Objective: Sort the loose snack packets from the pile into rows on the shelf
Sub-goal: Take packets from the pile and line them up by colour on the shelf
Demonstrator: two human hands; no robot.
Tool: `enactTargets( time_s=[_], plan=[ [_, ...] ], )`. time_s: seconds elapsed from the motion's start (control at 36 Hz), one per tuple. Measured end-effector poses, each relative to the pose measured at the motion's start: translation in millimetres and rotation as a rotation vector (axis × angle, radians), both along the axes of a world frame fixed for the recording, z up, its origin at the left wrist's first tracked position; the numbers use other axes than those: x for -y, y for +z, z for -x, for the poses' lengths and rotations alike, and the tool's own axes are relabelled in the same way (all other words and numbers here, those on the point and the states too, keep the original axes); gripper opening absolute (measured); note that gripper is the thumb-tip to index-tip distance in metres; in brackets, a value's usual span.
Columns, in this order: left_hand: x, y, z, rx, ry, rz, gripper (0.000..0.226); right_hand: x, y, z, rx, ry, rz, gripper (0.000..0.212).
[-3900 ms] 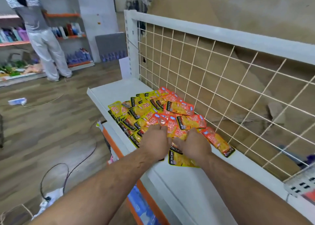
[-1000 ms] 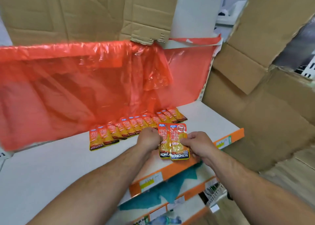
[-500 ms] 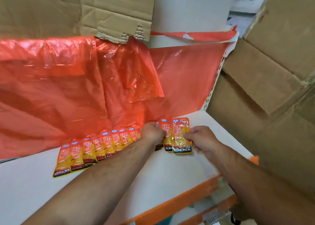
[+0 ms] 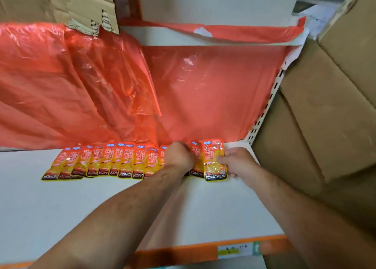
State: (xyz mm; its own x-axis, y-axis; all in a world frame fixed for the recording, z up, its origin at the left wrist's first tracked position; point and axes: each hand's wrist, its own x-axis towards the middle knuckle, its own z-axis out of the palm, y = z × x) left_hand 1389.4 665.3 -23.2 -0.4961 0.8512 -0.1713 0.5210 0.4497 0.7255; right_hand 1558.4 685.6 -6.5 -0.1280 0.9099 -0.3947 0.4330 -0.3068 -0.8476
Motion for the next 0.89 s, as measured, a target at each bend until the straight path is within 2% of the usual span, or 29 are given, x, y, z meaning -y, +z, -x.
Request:
enactTargets(
  time_s=[0.11,0.33,0.5,0.69,0.89],
  plan=[
    [0.0,2.2,-8.1,-0.138,-0.011,-0.008,0.02,-10.4,-5.7,-6.3,0.002,0.017,0.019,0.024],
    [-2.3,2.2,-9.0,-0.298,-0.072,0.033,0.024,-24.8,-14.7,-6.5,0.005,0.037,0.028,0.026],
    [-5.3,2.0,-10.1,-0.405,-0.132,0.067,0.023,-31.1,-18.7,-7.4,-0.004,0.043,0.035,0.014],
    [-6.4,2.0,-4.7,-0.444,-0.186,0.085,0.025,-37.0,-24.7,-4.3,0.006,0.046,0.05,0.015],
    [2.5,0.9,12.4,-0.461,-0.202,0.004,0.021,-41.8,-25.4,8.9,0.022,0.076,0.086,0.014]
  ],
)
